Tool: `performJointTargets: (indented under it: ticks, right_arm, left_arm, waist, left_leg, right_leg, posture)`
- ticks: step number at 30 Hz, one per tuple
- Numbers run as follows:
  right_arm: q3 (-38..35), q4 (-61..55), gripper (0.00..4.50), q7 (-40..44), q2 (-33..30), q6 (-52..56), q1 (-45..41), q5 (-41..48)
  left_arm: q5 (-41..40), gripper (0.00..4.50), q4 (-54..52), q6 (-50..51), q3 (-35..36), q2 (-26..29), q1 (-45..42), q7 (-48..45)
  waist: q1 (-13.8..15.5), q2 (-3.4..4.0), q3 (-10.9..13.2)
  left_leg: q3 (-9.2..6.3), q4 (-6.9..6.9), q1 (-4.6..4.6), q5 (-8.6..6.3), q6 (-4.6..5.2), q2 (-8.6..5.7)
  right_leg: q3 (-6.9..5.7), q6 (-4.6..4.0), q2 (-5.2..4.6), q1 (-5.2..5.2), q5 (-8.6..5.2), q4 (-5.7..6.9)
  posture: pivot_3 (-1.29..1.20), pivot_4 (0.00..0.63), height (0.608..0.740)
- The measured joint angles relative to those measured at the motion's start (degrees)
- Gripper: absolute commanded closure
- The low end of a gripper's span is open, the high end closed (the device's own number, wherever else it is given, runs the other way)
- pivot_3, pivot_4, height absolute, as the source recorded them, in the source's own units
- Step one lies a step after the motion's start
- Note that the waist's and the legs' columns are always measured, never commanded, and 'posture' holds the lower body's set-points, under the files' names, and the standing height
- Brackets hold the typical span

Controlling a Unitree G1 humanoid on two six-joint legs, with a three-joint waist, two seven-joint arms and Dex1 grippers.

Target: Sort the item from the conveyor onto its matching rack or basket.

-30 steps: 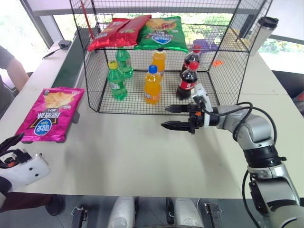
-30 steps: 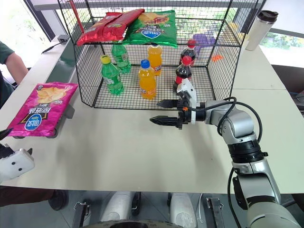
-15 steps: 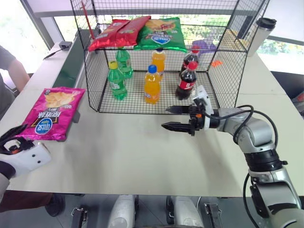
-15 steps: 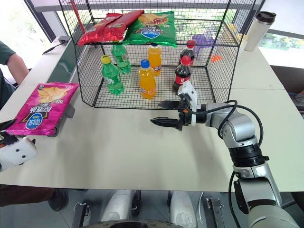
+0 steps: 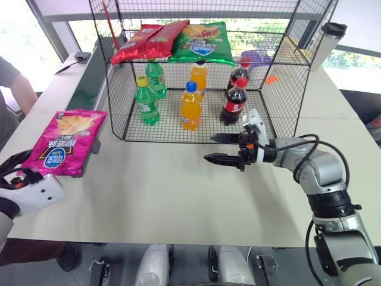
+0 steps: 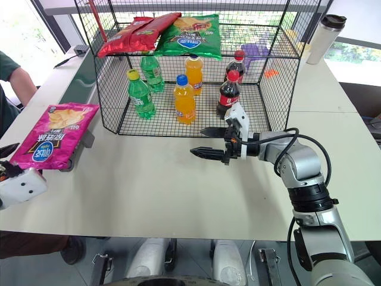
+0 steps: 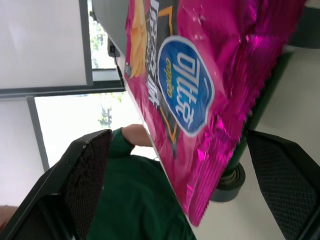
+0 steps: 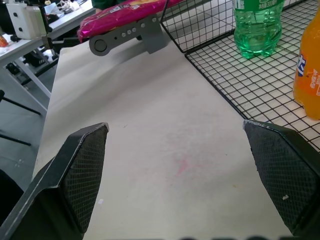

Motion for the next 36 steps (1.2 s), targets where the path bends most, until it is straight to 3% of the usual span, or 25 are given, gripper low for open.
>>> performJointTargets:
  ticks: [7,15,19,23,25,30,36]
  right_arm:
    - [-0.01,-1.39,0.00,-0.85,-0.02,0.00,0.48,0.00]
    - [-0.01,-2.33,0.00,-1.95,0.00,0.04,2.15,0.02]
    - [0.00,-3.02,0.00,-2.53,0.08,0.04,2.33,0.01]
    - [0.01,-3.76,0.00,-2.97,0.09,0.03,2.50,0.01]
    - [0.02,-3.78,0.00,-3.24,0.15,0.03,2.69,0.01]
    - [0.02,-3.84,0.00,-3.99,0.18,-0.24,2.82,-0.03]
    - [0.02,-3.72,0.00,-4.43,0.48,-1.68,2.69,-0.59]
  left_arm:
    - [1.41,0.06,3.65,-0.32,-4.37,0.67,-3.97,1.91]
    - [2.13,0.06,4.45,-1.00,-4.62,0.67,-5.16,4.54]
    - [2.12,1.25,5.77,-1.66,-5.08,1.80,-7.06,4.56]
    - [2.09,3.06,5.85,-1.51,-5.45,2.20,-7.31,4.78]
    - [2.08,3.52,5.02,-1.25,-4.98,2.17,-7.24,5.79]
    - [1.13,3.52,3.96,0.34,-4.24,0.82,-5.80,5.86]
    - [-1.78,0.89,3.10,3.75,-5.86,-2.35,-2.11,2.25]
  waist:
    - [0.05,-0.01,-0.01]
    - [0.00,-0.06,-0.01]
    - [-0.01,-0.06,-0.01]
    - [-0.04,-0.06,-0.02]
    - [0.08,-0.06,-0.02]
    - [-0.27,-0.06,-0.02]
    - [-1.07,-0.09,-0.02]
  left_leg:
    - [0.00,0.00,0.00,0.00,0.00,0.00]
    - [-0.01,0.00,-0.02,0.00,0.00,0.01]
    - [-0.01,0.00,-0.03,0.00,0.00,0.01]
    - [0.01,0.00,-0.02,0.00,0.00,0.00]
    - [-0.01,0.00,0.00,0.00,0.00,0.01]
    - [0.08,0.00,0.07,0.00,0.00,0.01]
    - [0.15,-0.03,0.06,0.00,0.00,0.02]
  right_leg:
    - [0.00,0.01,0.01,-0.01,0.01,0.01]
    - [0.00,0.04,0.01,-0.02,0.02,0.01]
    - [0.00,0.04,0.01,-0.02,0.02,0.02]
    - [0.00,0.13,0.00,-0.02,0.08,0.01]
    - [0.00,0.14,0.00,-0.01,0.08,0.05]
    - [0.09,0.13,-0.01,0.03,0.08,0.04]
    - [0.15,0.14,0.00,-0.01,0.08,0.04]
  posture:
    - [0.00,0.150,0.740]
    - [0.00,0.150,0.740]
    - [0.00,0.150,0.740]
    - [0.00,0.150,0.740]
    - [0.00,0.150,0.740]
    - [0.00,0.150,0.740]
    - [0.00,0.150,0.740]
